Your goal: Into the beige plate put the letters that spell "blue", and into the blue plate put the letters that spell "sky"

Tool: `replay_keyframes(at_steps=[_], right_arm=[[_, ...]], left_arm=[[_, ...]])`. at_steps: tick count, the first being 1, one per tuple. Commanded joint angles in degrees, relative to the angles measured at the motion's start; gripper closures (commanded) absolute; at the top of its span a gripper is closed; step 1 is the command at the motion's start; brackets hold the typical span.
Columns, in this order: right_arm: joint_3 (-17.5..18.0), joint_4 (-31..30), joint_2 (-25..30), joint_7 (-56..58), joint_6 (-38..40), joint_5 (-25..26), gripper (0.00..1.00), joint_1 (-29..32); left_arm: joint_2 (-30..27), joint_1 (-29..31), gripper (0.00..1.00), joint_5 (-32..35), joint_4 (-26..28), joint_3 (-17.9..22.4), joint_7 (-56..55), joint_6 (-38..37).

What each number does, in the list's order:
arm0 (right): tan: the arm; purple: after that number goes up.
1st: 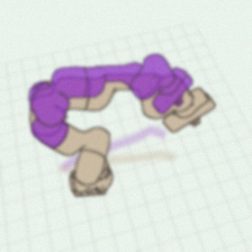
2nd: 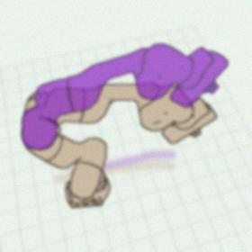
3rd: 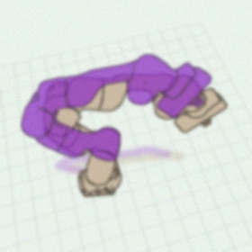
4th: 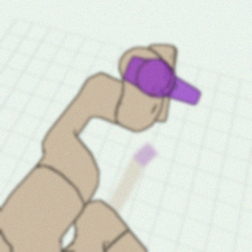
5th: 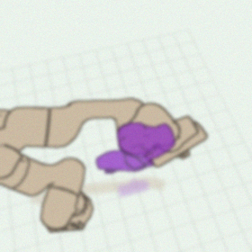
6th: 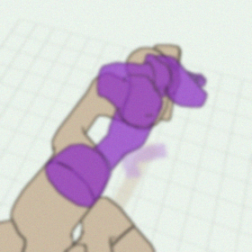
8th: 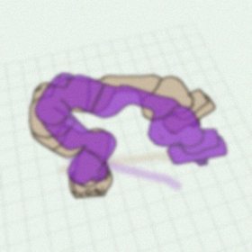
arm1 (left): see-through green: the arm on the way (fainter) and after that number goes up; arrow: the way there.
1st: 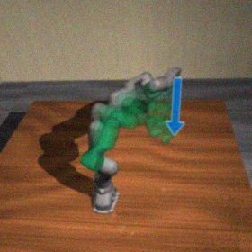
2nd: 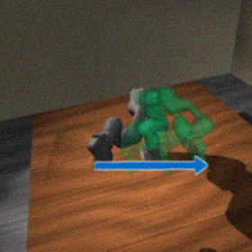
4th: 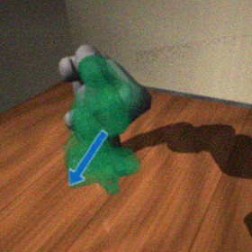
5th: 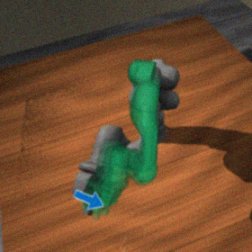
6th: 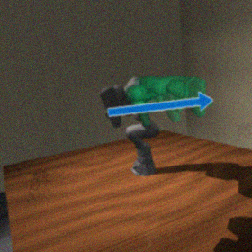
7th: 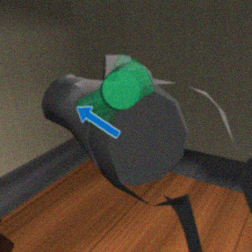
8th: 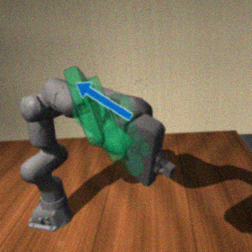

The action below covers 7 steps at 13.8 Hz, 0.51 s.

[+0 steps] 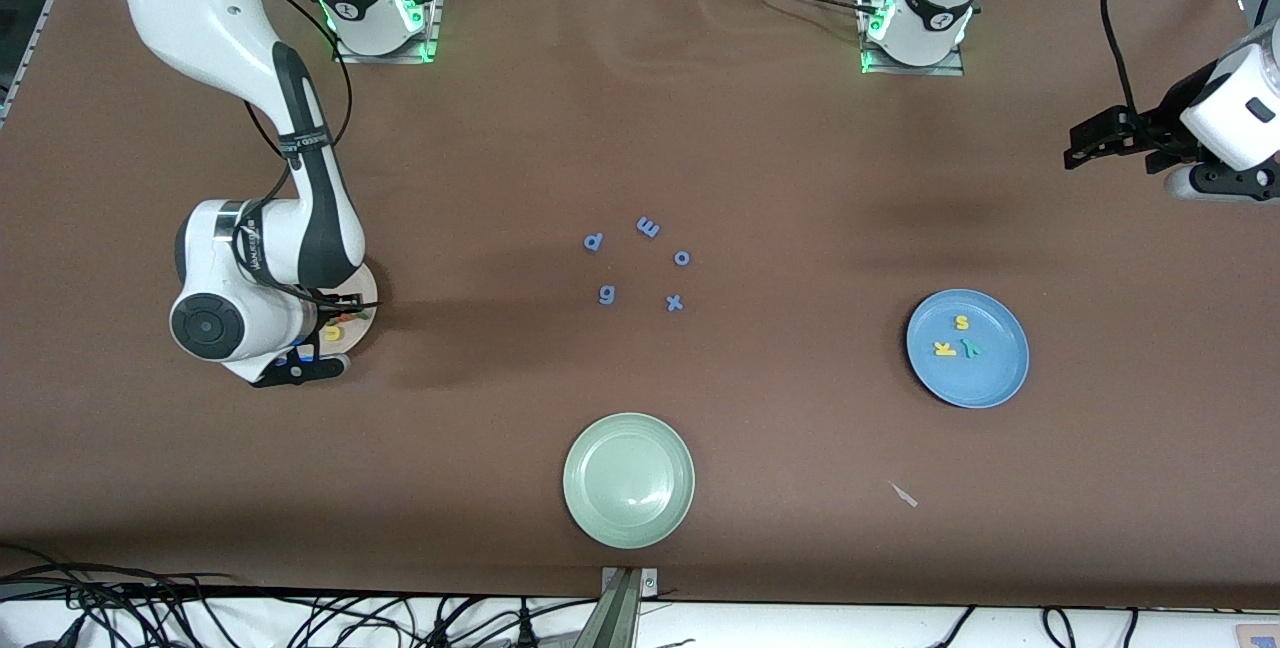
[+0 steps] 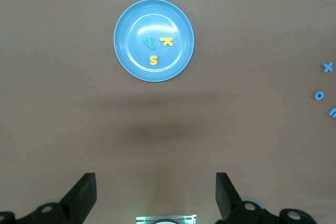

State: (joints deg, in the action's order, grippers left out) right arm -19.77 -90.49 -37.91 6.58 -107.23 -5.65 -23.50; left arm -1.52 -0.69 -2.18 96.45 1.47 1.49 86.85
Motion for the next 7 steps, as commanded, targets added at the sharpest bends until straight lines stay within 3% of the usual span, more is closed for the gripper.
replay_keyframes(at_steps=[1, 7], right_arm=[[0.35, 1.54, 0.82, -0.34, 0.8, -0.76, 0.0, -0.76], [0.52, 7.86, 1.7, -7.27, 9.74, -0.85, 0.0, -4.18]], left_arm=[[1.26, -0.36, 0.0, 1.74, -2.67, -0.24, -0.96, -1.43], [1.69, -0.28, 0.0, 4.29, -2.93, -0.6, -0.44, 1.99]])
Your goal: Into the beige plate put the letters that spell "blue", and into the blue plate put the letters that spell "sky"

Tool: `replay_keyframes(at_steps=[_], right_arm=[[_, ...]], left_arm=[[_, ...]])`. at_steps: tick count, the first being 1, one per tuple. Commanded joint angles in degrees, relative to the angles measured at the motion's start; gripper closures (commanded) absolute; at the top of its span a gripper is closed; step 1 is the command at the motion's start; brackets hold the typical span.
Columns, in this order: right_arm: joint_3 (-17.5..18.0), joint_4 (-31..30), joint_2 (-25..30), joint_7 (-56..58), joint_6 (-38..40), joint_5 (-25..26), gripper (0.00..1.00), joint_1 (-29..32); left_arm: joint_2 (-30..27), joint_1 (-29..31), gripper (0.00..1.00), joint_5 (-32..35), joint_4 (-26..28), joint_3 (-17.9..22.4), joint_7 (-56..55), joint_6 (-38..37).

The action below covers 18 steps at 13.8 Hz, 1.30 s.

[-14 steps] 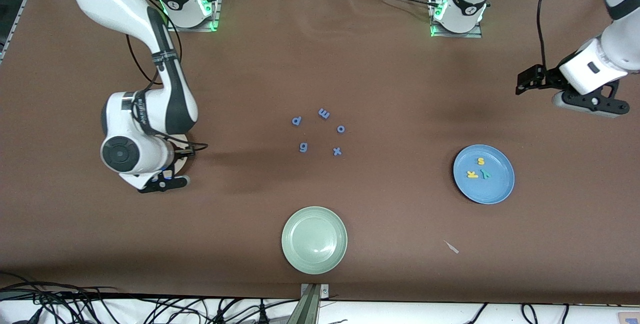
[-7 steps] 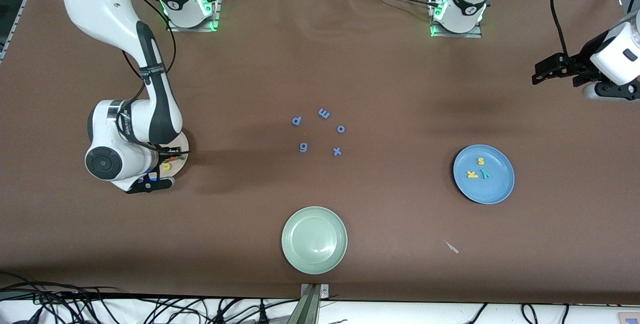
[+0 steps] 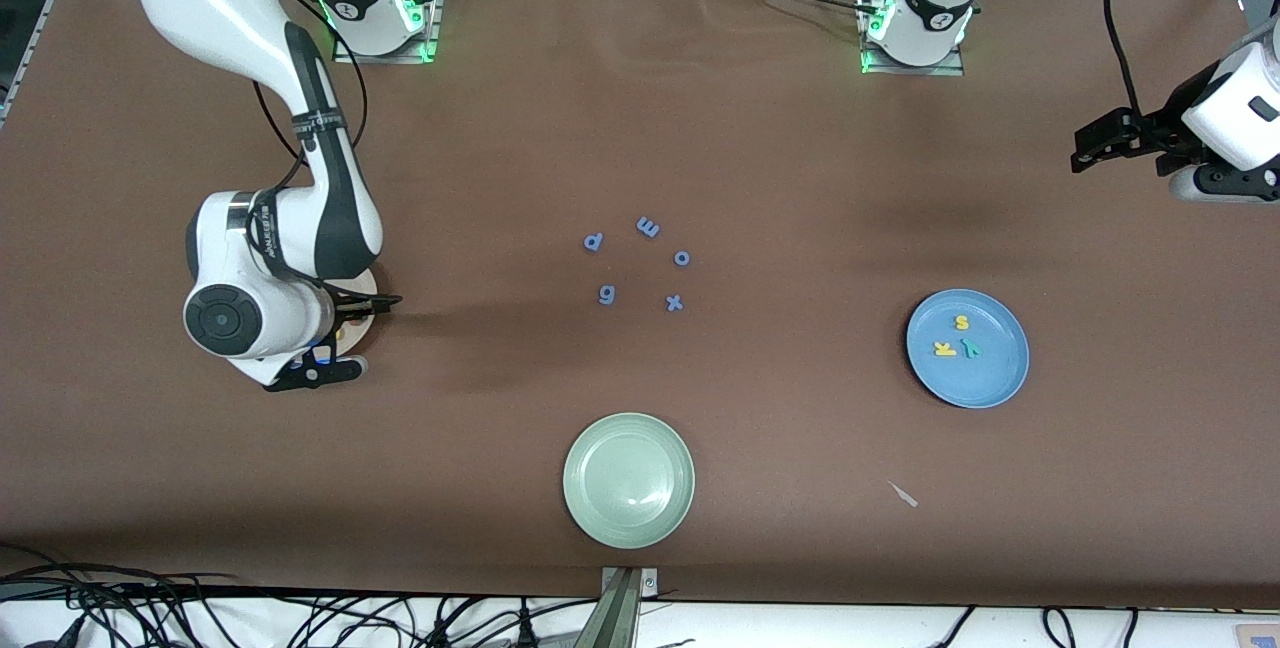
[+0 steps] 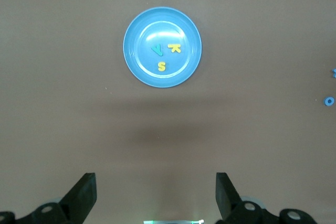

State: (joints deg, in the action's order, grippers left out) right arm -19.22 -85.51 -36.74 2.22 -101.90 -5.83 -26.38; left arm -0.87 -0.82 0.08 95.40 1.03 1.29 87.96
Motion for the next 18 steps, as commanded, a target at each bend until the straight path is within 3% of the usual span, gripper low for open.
replay_keyframes(at_steps=[1, 6, 9, 12, 15, 18], right_arm=[[-0.03, 4.29, 0.61, -4.84, 6.6, -0.68, 0.0, -2.0], [-0.47, 11.68, 1.32, -12.14, 16.11, -2.88, 0.0, -7.09], [0.92, 10.73, 7.71, -14.96, 16.56, -3.14, 0.0, -8.16], [8.03, 3.45, 17.46, -15.05, 14.63, 0.36, 0.0, -2.99], [13.92, -5.34, 25.38, -14.79, 7.88, 3.36, 0.0, 4.12], [21.03, -6.86, 29.86, -14.52, 5.83, 5.03, 0.0, 13.43]], left_arm=[[1.04, 0.2, 0.0, 2.03, -1.88, -0.15, -0.15, 2.11], [1.83, 0.47, 0.0, 2.3, -1.97, 0.2, -0.15, 5.37], [1.92, 0.38, 0.0, 2.3, -1.97, 0.02, -0.24, 6.34], [2.01, 0.47, 0.0, 2.3, -1.97, 0.11, -0.15, 6.34], [2.18, 0.47, 0.0, 2.3, -1.97, 0.11, -0.15, 6.34], [2.19, 0.38, 0.0, 2.3, -1.97, 0.11, -0.24, 6.34]])
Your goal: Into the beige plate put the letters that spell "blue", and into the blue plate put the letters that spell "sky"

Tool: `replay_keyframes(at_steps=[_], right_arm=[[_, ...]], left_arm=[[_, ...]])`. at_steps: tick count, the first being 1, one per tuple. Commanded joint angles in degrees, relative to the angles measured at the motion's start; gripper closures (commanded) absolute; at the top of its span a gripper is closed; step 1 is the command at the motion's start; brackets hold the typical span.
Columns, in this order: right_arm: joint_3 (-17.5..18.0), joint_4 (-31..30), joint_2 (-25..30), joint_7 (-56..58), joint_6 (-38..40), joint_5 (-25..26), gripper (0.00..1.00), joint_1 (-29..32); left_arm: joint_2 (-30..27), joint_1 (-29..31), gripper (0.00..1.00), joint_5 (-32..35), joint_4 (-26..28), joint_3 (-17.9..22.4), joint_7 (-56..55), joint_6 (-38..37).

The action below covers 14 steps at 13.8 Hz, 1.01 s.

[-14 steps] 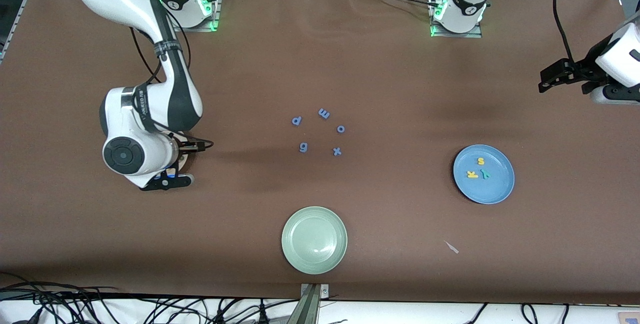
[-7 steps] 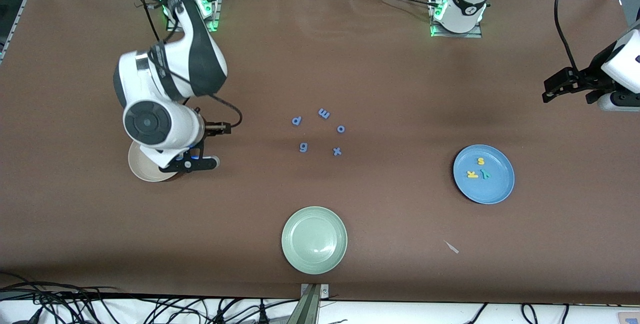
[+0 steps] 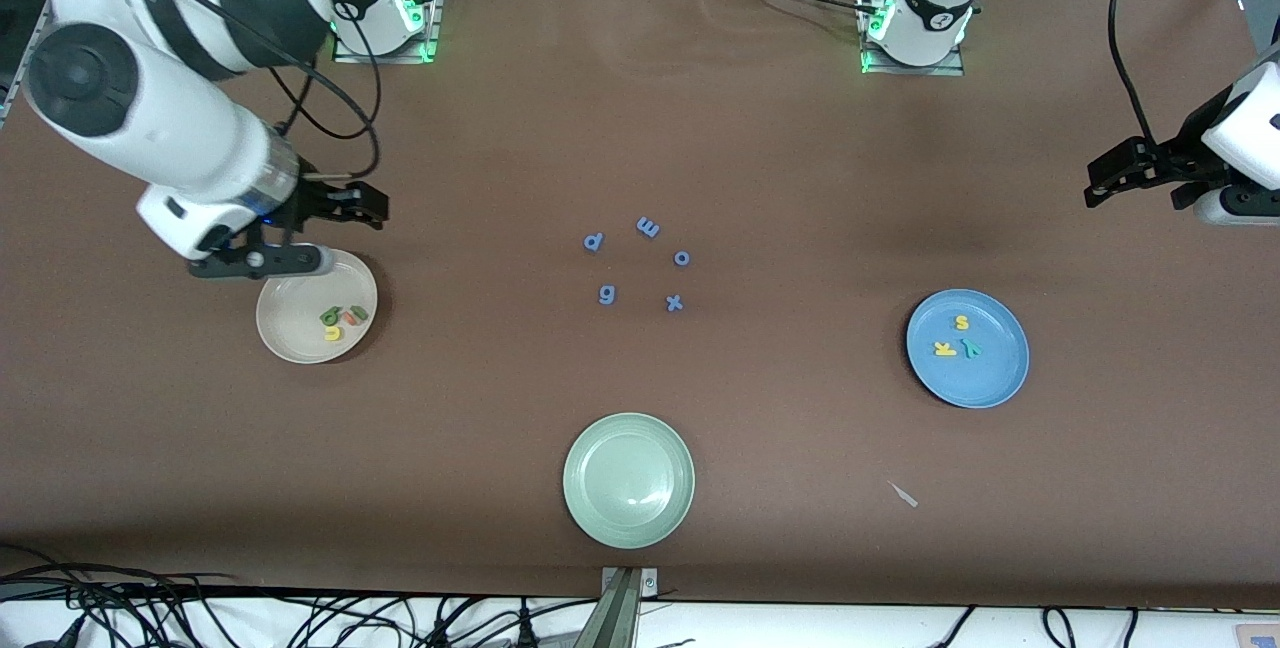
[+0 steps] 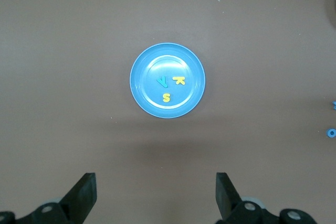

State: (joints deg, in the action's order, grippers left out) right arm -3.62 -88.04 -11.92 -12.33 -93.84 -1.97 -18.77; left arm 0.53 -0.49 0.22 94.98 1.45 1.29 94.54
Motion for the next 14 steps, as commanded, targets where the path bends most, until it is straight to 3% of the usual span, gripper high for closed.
replay_keyframes(at_steps=[1, 10, 14], right_arm=[[7.64, -4.16, 6.19, 0.02, -2.05, 1.18, 0.0, 8.98], [8.1, -4.16, 9.98, 0.37, -2.57, 1.27, 0.0, 19.29], [8.1, -7.23, 10.42, 2.31, -2.22, 1.36, 0.0, 21.49]], left_arm=[[0.79, 0.13, 0.0, 2.15, -1.64, -0.31, -0.24, -0.23], [0.7, 0.22, 0.0, 1.97, -1.55, -0.31, -0.24, -0.32], [0.7, 0.22, 0.0, 1.97, -1.55, -0.31, -0.24, -0.32]])
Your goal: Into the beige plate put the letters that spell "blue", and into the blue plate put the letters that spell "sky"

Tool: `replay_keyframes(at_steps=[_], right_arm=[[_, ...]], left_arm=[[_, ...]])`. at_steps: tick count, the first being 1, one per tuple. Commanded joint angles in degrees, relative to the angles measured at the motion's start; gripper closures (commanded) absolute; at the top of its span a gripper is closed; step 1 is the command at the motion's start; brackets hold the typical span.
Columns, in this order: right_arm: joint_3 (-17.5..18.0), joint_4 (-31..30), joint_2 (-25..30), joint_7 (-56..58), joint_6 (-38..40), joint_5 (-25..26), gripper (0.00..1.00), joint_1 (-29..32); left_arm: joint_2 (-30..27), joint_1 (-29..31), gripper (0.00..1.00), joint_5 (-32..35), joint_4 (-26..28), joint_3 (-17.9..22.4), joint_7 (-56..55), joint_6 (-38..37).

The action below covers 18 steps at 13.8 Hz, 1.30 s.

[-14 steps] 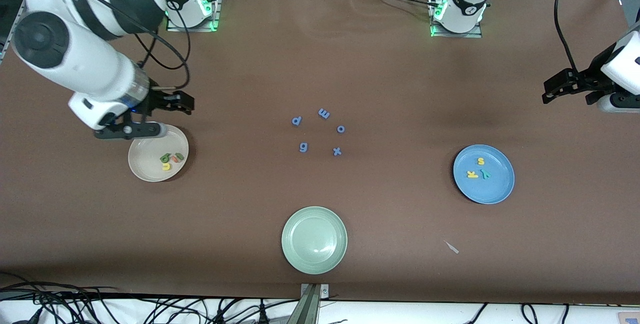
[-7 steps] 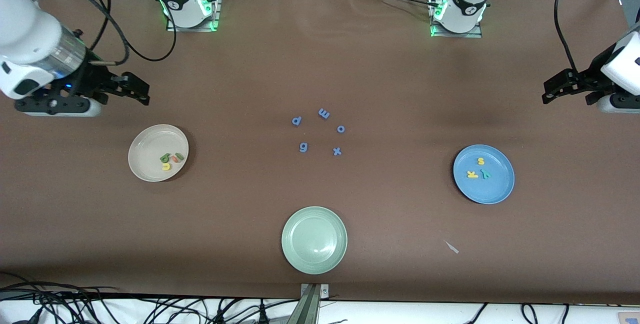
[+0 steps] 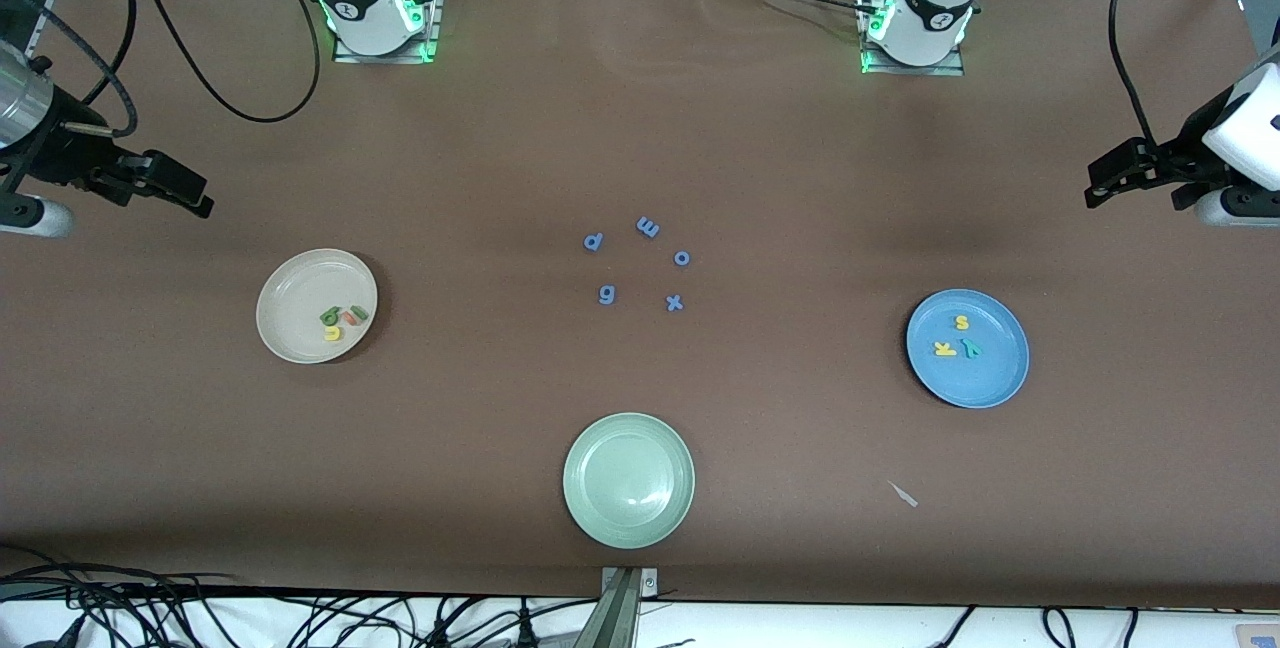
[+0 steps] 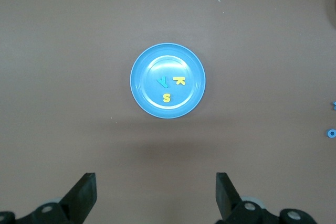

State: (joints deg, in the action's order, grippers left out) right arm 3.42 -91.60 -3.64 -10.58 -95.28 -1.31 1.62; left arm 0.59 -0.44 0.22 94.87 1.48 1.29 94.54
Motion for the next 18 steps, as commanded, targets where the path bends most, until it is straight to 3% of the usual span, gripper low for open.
replay_keyframes(at_steps=[1, 18], right_arm=[[1.06, -3.68, 2.41, 0.48, -0.87, 0.69, 0.0, 1.2], [0.71, -5.17, 0.83, 4.41, -3.16, 1.04, 0.0, 1.99]], left_arm=[[0.64, 0.18, 0.0, 1.97, -1.45, -0.33, -0.24, -0.32], [0.64, 0.18, 0.0, 1.97, -1.45, -0.33, -0.24, -0.32]])
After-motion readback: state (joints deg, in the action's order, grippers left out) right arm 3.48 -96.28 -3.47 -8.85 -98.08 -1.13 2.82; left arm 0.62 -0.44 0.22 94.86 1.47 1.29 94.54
